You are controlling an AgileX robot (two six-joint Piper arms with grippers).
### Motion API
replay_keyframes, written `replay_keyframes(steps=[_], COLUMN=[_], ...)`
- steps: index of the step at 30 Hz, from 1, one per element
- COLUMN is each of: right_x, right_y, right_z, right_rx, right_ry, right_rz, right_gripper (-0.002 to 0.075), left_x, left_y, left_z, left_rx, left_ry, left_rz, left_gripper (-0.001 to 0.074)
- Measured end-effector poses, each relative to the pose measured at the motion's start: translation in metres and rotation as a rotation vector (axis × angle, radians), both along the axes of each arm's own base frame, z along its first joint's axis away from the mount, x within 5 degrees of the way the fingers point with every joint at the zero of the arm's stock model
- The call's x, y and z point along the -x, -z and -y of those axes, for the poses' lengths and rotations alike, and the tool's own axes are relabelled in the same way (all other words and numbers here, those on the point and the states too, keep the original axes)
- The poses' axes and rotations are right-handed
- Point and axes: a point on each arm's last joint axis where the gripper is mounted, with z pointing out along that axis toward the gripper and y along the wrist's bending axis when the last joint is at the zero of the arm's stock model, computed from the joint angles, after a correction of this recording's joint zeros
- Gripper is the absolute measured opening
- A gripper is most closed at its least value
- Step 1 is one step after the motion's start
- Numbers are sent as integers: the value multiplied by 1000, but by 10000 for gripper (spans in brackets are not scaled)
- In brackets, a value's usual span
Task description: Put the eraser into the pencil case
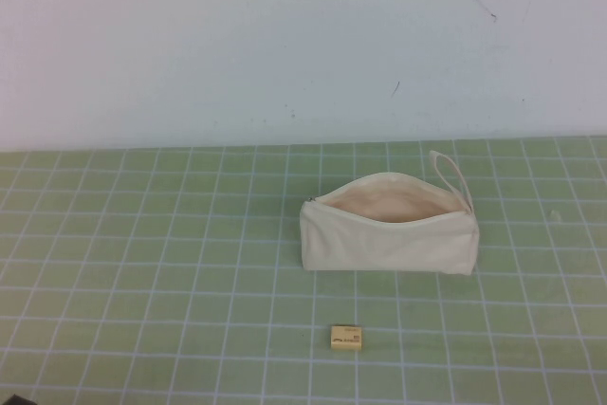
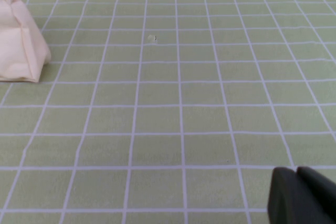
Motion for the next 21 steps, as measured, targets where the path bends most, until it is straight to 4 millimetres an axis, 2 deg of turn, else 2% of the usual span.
replay_keyframes(steps=[3,11,14,18,21], right_x=[0,0,0,0,0], right_y=[0,0,0,0,0], right_z=[0,0,0,0,0], right_rx=[0,0,0,0,0], right_ry=[0,0,0,0,0], right_rz=[0,0,0,0,0], right_gripper=[-1,-1,-1,-1,-1], left_x=[0,-1,2,13,8], left_y=[-4,-9,-27,-81,-113], left_z=[0,-4,-1,7,13], left_rx=[117,184,-33,-417,-649], left_ry=[-16,-57,-12,85,196], left_rz=[18,69,156,327,280], left_gripper=[-2,-2,-2,-2,-2])
